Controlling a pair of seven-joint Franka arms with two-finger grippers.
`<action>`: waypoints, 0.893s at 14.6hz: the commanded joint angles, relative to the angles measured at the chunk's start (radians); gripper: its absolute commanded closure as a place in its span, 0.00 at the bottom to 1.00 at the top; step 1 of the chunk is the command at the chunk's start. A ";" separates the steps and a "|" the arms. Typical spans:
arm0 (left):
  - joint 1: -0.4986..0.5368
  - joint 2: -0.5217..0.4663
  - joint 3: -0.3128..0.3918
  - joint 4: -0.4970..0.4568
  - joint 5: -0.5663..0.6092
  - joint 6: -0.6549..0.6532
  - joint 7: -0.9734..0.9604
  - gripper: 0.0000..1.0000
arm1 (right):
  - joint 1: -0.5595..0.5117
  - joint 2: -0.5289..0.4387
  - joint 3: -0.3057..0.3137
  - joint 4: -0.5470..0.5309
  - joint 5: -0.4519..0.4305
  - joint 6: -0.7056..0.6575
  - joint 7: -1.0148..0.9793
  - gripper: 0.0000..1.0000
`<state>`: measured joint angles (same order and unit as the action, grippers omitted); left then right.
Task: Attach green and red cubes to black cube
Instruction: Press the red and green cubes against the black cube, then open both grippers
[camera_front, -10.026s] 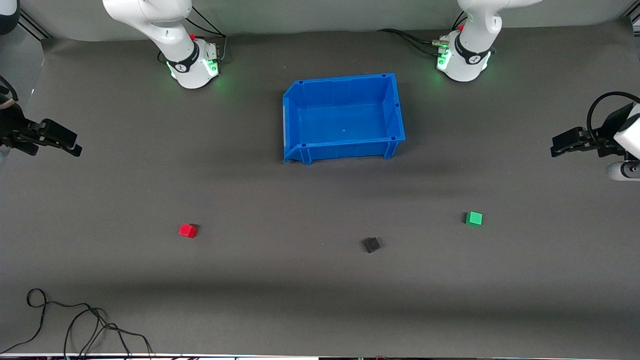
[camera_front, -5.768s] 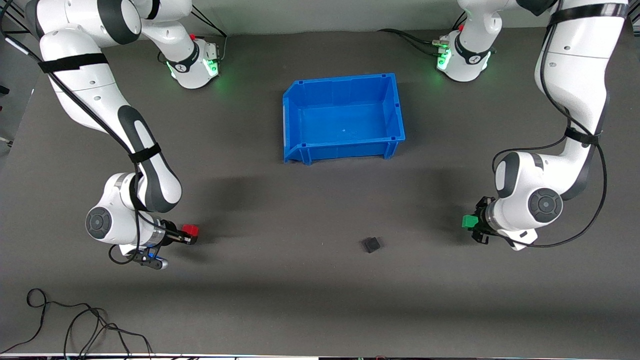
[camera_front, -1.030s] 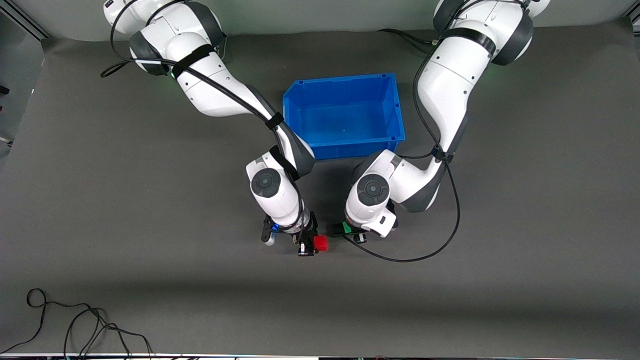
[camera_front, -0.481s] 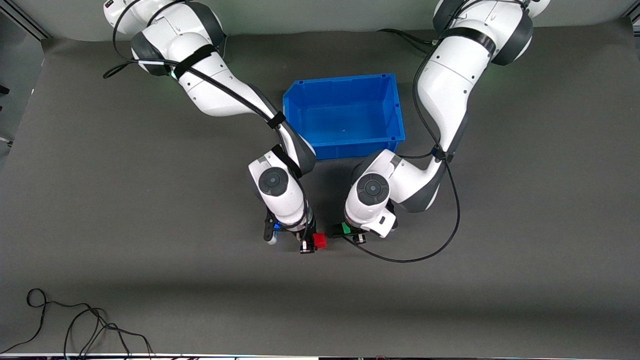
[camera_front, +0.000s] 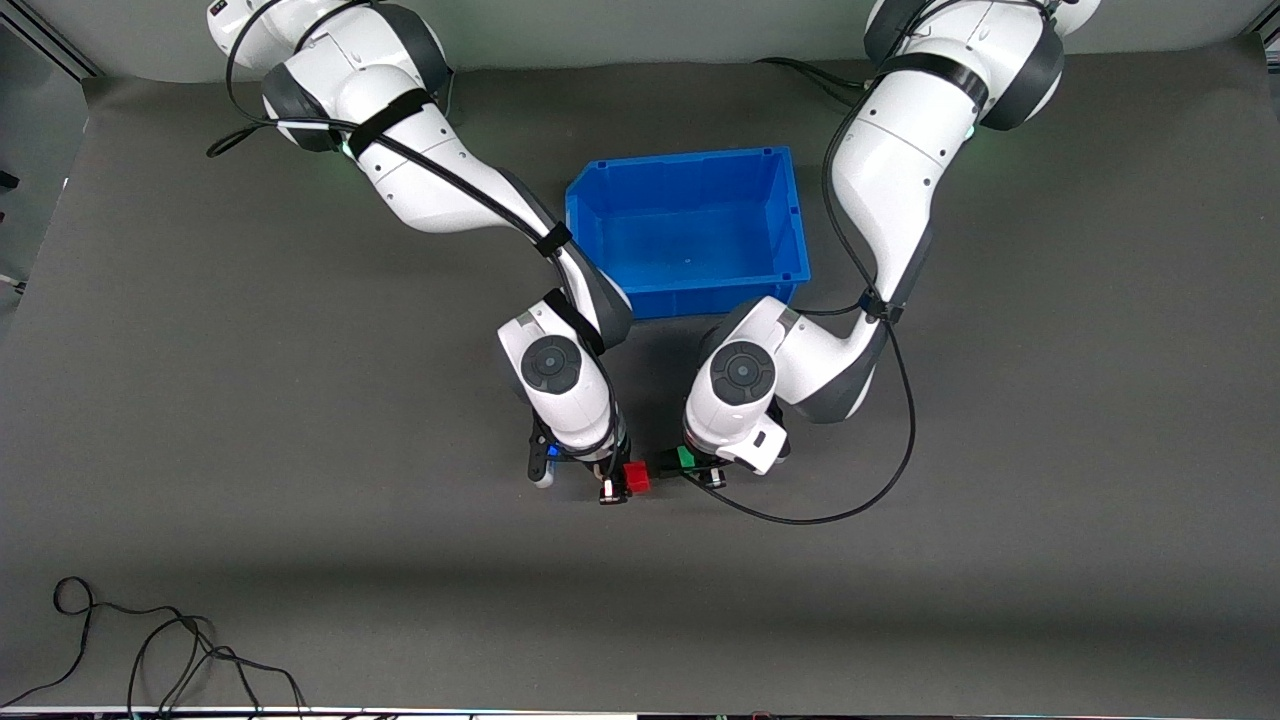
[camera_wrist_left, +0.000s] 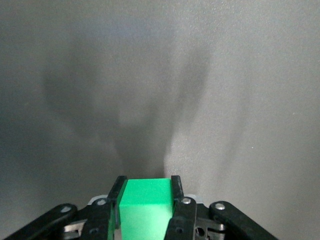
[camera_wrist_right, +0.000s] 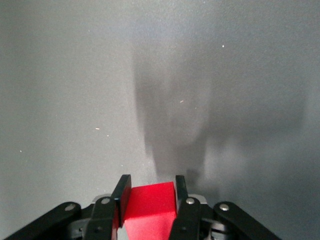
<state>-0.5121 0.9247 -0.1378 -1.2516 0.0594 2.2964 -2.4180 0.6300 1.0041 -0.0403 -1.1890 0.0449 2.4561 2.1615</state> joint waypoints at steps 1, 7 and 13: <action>-0.025 0.029 0.010 0.027 0.008 0.012 -0.027 1.00 | 0.002 0.005 0.005 0.025 -0.025 -0.017 0.024 1.00; -0.026 0.028 0.012 0.029 0.011 0.012 -0.021 0.79 | 0.002 0.004 0.007 0.025 -0.023 -0.017 0.024 1.00; -0.025 0.023 0.012 0.037 0.011 0.011 -0.023 0.80 | 0.013 0.002 0.005 0.020 -0.049 -0.040 0.020 1.00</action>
<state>-0.5248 0.9449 -0.1351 -1.2386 0.0598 2.3113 -2.4184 0.6335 1.0041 -0.0350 -1.1865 0.0303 2.4480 2.1615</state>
